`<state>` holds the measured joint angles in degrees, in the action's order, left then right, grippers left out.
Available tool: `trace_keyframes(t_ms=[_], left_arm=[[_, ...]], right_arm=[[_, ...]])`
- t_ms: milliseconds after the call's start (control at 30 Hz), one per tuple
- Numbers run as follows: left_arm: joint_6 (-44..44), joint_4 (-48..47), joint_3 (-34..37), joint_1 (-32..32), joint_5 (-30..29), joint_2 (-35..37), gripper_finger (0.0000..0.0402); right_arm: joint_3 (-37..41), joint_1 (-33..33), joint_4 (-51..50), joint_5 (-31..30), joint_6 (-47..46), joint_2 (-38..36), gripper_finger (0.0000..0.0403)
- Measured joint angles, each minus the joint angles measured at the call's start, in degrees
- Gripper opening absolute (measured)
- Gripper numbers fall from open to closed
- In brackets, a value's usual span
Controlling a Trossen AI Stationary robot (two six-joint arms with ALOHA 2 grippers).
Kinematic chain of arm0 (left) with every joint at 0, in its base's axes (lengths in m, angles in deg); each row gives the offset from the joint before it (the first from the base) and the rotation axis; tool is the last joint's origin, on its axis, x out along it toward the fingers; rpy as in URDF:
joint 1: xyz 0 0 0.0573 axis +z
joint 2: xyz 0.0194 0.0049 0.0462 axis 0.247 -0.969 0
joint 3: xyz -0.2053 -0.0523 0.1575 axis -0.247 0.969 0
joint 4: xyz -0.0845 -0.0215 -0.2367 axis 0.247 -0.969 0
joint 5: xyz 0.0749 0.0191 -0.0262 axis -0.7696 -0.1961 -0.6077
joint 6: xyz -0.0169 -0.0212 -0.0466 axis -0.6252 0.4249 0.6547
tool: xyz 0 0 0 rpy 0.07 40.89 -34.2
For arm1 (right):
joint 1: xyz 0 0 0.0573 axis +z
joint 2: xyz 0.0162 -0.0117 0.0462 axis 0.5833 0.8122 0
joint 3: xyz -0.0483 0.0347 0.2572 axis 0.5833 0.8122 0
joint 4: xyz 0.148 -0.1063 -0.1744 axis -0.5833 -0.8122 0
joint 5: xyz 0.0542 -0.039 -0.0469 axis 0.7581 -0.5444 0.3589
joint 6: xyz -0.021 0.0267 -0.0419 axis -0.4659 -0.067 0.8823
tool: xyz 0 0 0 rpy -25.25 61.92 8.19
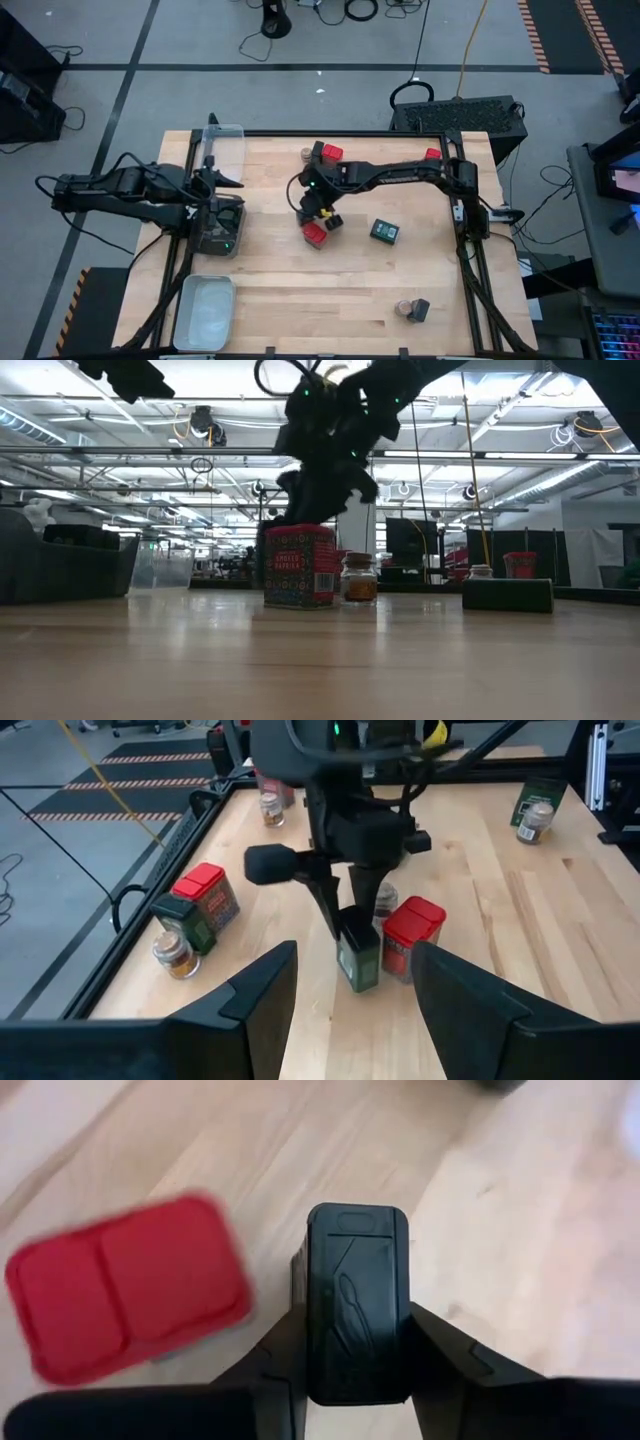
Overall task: Sort spices by type
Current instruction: Put the black seasoning can into the black bin
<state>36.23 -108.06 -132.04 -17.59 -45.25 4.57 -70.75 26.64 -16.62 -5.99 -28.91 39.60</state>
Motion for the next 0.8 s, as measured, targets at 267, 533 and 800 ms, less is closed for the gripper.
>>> trace_keyframes(t_ms=[267, 533, 800], left_arm=[[0.08, 0.01, -1.63, 0.0, 0.0, 4.08, 0.0203], [4.21, -4.52, -1.61, -0.02, 0.0, 6.21, 0.0203], [4.42, -4.61, -1.61, -0.01, -0.02, 6.21, 0.0203]], right_arm=[[-6.84, -0.08, 10.32, 0.47, -1.39, 0.0, 0.0104], [-7.01, 0.62, 26.31, 0.89, -8.31, 2.1, 0.0104], [-7.01, 3.37, 48.17, 5.35, -22.01, 10.21, 0.0104]])
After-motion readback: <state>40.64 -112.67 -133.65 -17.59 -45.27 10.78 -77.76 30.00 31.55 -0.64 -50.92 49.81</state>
